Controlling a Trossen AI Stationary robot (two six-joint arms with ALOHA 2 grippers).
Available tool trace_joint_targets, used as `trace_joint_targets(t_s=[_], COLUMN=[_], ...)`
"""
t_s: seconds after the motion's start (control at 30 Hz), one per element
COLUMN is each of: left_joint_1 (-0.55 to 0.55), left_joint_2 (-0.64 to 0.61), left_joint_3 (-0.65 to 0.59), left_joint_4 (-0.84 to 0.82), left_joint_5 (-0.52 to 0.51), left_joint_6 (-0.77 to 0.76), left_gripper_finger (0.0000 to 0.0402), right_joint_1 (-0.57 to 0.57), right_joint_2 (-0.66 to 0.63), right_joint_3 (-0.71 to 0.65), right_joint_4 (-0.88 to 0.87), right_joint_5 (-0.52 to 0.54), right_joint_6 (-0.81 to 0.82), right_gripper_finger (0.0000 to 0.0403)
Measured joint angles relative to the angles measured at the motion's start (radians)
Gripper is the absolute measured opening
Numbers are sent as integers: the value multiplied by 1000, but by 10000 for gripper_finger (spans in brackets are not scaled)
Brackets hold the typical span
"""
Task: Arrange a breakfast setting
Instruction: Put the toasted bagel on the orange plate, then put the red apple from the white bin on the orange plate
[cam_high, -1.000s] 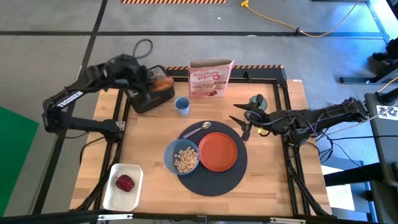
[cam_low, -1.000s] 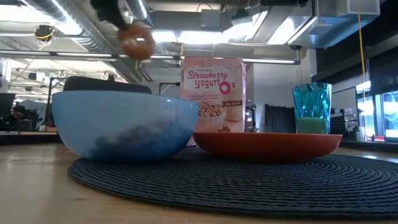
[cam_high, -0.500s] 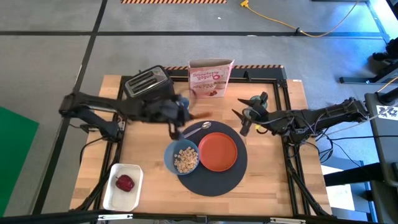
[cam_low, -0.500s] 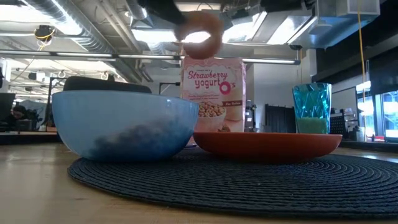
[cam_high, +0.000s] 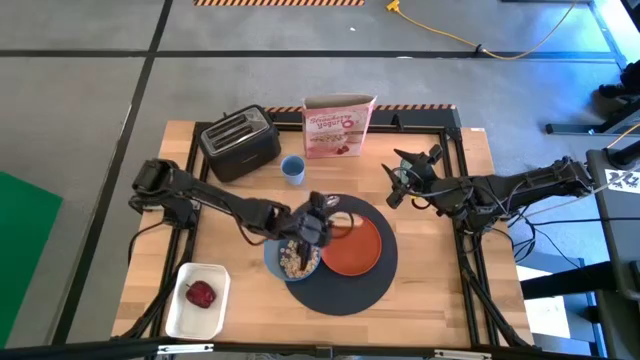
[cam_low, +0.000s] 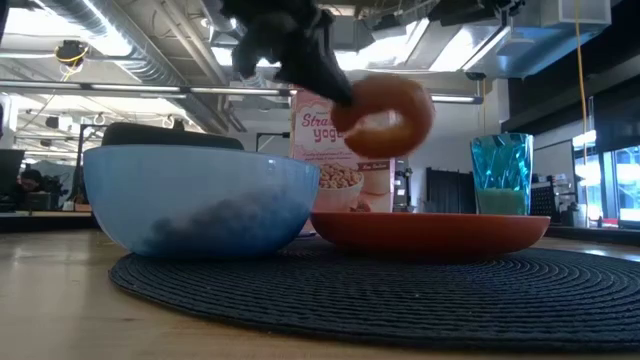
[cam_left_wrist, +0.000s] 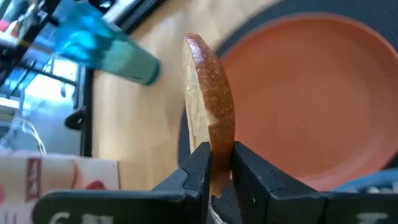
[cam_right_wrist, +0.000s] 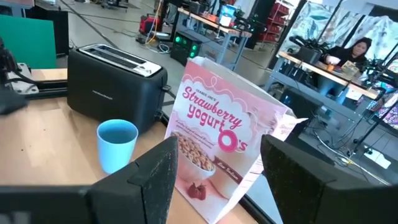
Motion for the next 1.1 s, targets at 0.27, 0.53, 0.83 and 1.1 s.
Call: trace_joint_targets(t_s=[0.27, 0.53, 0.83, 1.1], left_joint_1=[-31, -30, -34, -109], left_joint_2=[82, 82, 66, -92], left_joint_3=[-1, 0, 0, 93], left_joint_4=[5, 34, 0, -475], left_joint_5=[0, 11, -67, -90], left_joint_6=[68, 67, 9, -465], left_gripper_finger=[51, 100, 154, 156], right_joint_1=[0, 0, 0, 0], right_joint_2=[0, 0, 0, -3], right_joint_3=[0, 0, 0, 0], right_joint_4=[-1, -2, -15, -41], right_joint_5=[0, 0, 0, 0], right_joint_6=[11, 11, 13, 15], right_gripper_finger=[218, 218, 218, 218])
